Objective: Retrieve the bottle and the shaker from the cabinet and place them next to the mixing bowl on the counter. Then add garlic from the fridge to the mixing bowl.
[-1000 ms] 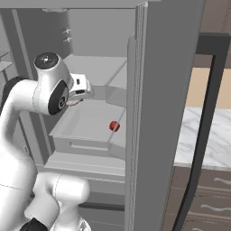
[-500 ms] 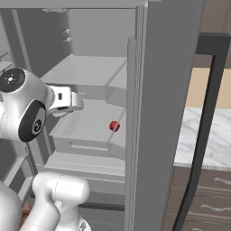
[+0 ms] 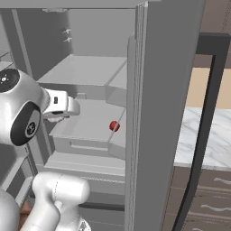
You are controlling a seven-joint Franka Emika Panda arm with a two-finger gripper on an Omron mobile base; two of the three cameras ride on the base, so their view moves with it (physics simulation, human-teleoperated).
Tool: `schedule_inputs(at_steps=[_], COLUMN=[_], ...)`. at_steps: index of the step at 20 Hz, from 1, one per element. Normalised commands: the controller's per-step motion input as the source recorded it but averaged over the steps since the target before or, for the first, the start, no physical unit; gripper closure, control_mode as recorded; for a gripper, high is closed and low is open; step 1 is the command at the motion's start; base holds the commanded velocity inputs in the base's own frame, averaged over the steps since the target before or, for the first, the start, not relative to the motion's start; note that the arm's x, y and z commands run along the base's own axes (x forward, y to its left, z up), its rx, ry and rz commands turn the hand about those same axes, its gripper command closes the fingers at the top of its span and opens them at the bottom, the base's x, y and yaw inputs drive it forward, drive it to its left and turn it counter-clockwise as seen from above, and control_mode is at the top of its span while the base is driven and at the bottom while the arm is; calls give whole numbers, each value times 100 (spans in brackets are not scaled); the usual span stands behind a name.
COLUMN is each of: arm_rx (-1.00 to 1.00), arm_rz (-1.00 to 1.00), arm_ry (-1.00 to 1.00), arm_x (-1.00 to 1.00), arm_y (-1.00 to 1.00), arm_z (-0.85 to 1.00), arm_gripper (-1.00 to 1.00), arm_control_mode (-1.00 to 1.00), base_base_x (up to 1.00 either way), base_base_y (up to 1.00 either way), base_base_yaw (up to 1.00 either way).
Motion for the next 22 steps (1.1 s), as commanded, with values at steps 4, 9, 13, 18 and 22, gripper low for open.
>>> schedule_inputs(at_steps=[4,9,13,18,22], arm_rx=[7,7,4,0,0], arm_rz=[0,-4,-4,0,0], arm_ry=[0,5,5,0,0], arm_x=[-56,-49,-26,0,0], arm_y=[1,0,0,0,0], arm_z=[0,3,0,0,0], arm_gripper=[100,100,100,100,100], arm_control_mode=[-100,-100,-100,-100,-100], base_base_x=[0,0,0,0,0], base_base_y=[0,0,0,0,0], base_base_yaw=[0,0,0,0,0])
